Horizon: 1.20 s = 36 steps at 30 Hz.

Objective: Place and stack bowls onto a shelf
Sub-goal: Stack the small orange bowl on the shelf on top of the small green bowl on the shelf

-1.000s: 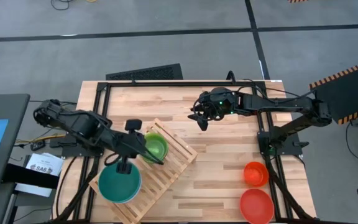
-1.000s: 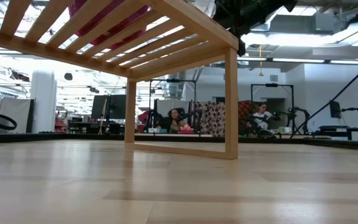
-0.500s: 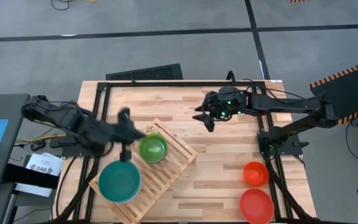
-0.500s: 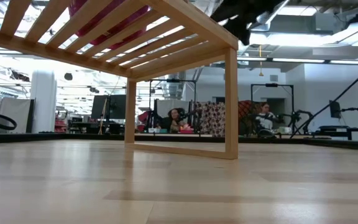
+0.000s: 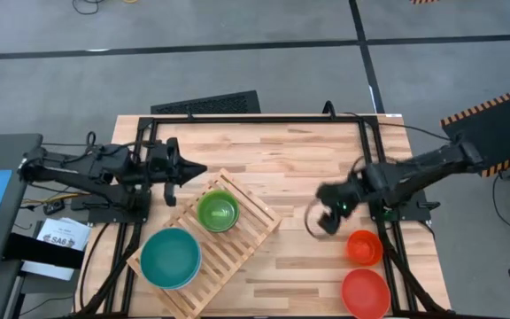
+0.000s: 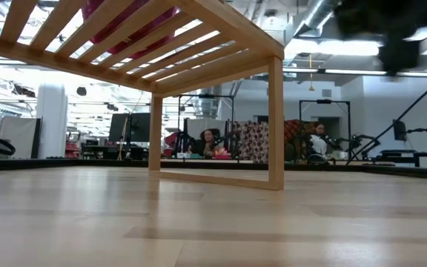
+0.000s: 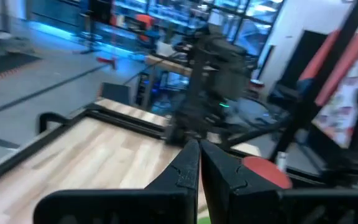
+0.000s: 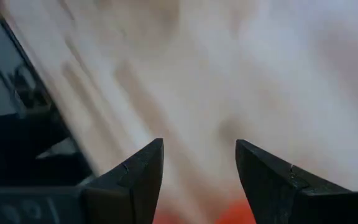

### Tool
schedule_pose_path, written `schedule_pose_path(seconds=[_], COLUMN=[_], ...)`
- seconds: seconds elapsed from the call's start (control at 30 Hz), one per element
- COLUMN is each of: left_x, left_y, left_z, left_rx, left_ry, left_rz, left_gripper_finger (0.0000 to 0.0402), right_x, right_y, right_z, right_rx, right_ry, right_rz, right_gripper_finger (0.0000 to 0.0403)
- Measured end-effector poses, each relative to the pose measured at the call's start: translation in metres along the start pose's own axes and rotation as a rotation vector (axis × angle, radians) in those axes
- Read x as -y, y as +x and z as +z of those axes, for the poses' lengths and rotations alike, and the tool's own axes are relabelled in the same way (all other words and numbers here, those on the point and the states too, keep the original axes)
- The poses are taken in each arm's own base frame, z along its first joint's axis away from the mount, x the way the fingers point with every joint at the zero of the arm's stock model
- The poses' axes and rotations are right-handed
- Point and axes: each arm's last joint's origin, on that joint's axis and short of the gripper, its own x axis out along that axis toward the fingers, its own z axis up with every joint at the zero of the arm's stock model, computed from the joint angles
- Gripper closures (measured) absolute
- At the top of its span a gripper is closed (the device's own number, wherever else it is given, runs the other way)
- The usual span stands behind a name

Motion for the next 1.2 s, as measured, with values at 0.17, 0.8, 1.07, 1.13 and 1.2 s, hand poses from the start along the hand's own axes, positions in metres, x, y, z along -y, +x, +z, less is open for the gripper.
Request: schedule_pose_path(seconds=[0.17, 0.8, 1.07, 1.13, 1.2], left_x=[-0.003, -0.016, -0.02, -0.02, -0.02], left_y=[0.003, 0.005, 0.005, 0.005, 0.005], left_z=[0.0, 0.007, 0.009, 0.009, 0.009], left_rx=[0.021, 0.063, 0.076, 0.077, 0.077], left_ry=[0.062, 0.089, 0.098, 0.098, 0.099], left_rz=[0.066, 0.119, 0.159, 0.164, 0.166], left_gripper_finger=[0.0401, 0.0401, 0.0401, 0.0401, 0.0401], right_x=[-0.004, 0.008, 0.002, -0.003, -0.011], right_y=[0.03, 0.095, 0.096, 0.086, 0.073], right_z=[-0.05, -0.093, -0.09, -0.085, -0.075], right_rx=[-0.165, -0.109, -0.132, -0.131, -0.122], right_ry=[0.315, 0.726, 0.633, 0.588, 0.522], right_rz=[-0.103, -0.439, -0.38, -0.334, -0.271], right_gripper_finger=[0.0178, 0.0211, 0.0364, 0.0382, 0.0378])
